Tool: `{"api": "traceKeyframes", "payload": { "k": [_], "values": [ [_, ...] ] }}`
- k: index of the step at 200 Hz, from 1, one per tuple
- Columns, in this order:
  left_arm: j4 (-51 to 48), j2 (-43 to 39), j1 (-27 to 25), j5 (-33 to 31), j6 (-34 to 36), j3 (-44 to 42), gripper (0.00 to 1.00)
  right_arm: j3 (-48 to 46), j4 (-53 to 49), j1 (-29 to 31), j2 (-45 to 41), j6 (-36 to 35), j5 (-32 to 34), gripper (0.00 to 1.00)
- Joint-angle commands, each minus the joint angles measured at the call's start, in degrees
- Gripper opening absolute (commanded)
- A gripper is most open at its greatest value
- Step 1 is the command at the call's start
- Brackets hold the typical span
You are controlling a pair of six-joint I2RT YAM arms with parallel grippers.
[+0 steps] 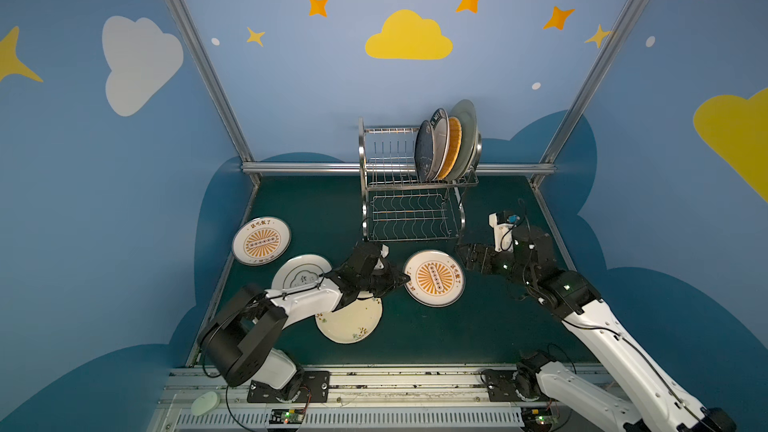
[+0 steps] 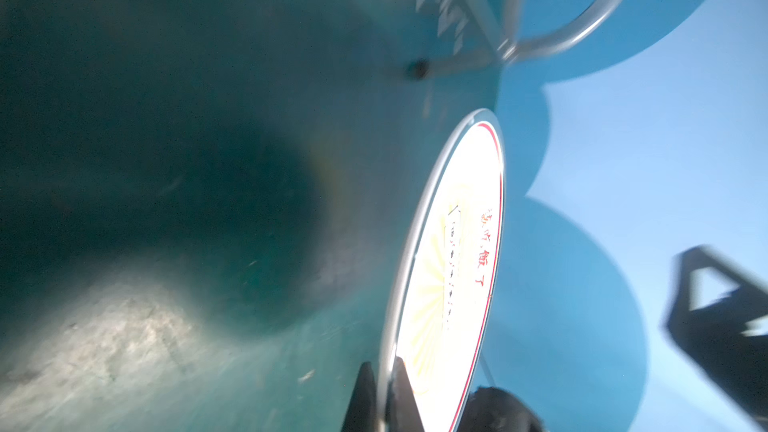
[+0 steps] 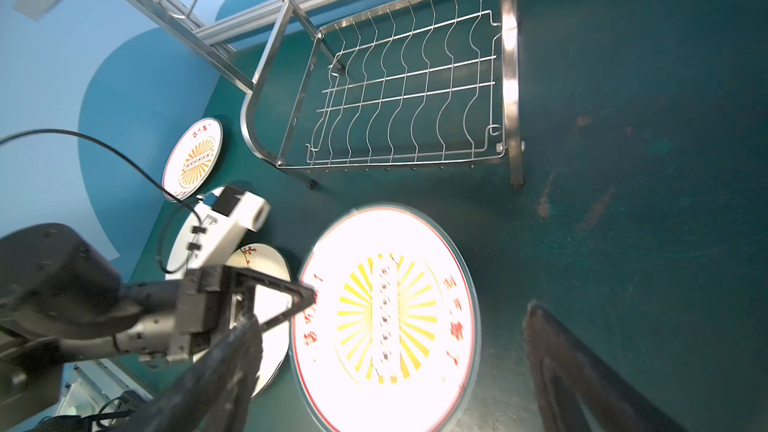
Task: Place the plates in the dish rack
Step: 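Grip the sunburst plate's rim with the left gripper and tilt it upright, then lift the sunburst plate toward the right gripper while the right reaches to grip it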
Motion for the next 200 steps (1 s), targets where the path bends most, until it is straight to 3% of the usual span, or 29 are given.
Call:
{"api": "traceKeyframes", "payload": {
  "k": [1,72,128,200],
  "values": [
    [-0.4,-6.2,1.3,-4.6,-5.8,-0.2,0.04,0.4,-1.9,-0.1,-2.0,2.7,-1.4,0.96],
    [0.2,-20.9,4.4,-13.0,-14.0,-3.7,0.04,-3.3,10.1,1.2,0.0,12.4,-12.6,0.94],
    [2.9,-23.4,4.4,-16.4,-18.9,-4.7,0.04,-4.7,22.7,9.0,6.4,17.2,-9.4,0.88],
    [3.9,-24.3,4.2,-17.6,-20.1,-5.6,0.04,-3.5,29.6,13.5,13.8,23.7,-3.3,0.57]
  ]
}}
